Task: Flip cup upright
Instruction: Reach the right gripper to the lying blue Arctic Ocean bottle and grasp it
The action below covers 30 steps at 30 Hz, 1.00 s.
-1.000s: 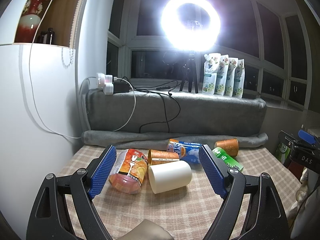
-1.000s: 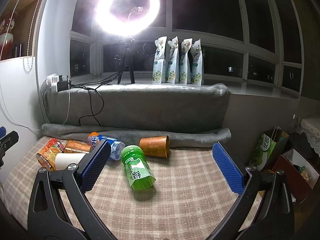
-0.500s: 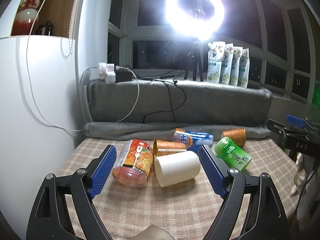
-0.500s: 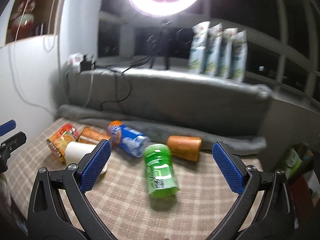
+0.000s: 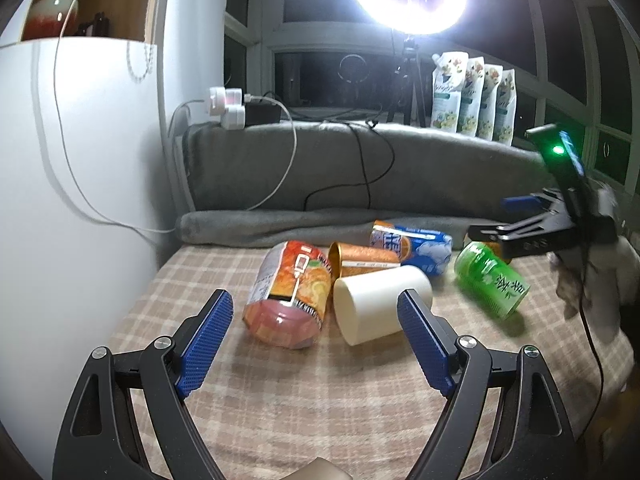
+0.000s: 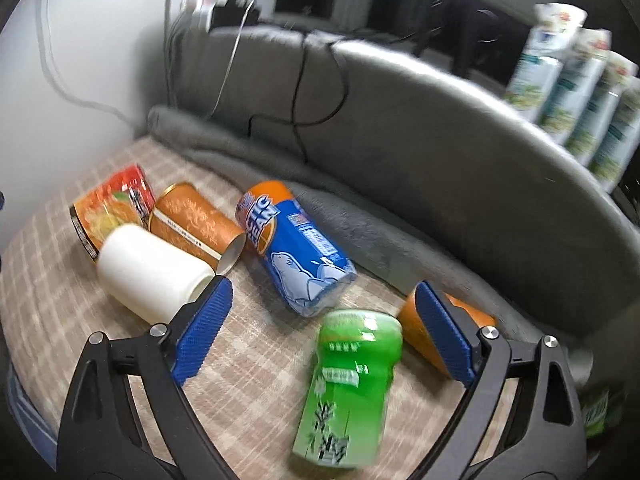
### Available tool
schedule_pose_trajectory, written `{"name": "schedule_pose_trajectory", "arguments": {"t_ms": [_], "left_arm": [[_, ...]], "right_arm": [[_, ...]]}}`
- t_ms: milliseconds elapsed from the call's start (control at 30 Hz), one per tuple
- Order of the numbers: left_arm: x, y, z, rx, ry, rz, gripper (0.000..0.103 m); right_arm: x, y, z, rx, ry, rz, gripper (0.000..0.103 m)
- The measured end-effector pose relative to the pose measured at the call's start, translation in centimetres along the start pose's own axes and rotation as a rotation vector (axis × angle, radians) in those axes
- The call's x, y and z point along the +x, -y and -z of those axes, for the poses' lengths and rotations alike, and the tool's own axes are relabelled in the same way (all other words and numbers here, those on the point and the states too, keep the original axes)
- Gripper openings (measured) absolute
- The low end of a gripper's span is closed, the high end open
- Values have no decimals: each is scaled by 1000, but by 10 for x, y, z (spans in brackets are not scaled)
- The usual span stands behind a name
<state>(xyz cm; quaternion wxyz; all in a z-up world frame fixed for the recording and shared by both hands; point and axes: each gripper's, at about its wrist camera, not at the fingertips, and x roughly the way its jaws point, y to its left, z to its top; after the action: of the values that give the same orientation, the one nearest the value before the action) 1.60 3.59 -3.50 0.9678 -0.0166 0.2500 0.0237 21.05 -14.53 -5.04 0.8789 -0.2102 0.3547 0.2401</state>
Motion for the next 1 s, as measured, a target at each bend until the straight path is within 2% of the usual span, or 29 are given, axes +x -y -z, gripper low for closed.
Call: {"name": "schedule_pose_trajectory", "arguments": {"t_ms": [167, 600, 800, 1000], "left_arm": [[6, -5, 6, -13, -36, 2, 85], [25, -22, 14, -56, -92, -34, 85], [32, -31, 12, -77, -103, -50, 85], [38, -34, 12, -89, -114, -49, 85]], "right_arm": [[26, -3, -12, -83, -65, -24, 89], [85, -17, -46, -268, -193, -81, 88], [104, -27, -45, -346, -258, -96, 85], [122, -34, -45, -367, -287, -94, 72]]}}
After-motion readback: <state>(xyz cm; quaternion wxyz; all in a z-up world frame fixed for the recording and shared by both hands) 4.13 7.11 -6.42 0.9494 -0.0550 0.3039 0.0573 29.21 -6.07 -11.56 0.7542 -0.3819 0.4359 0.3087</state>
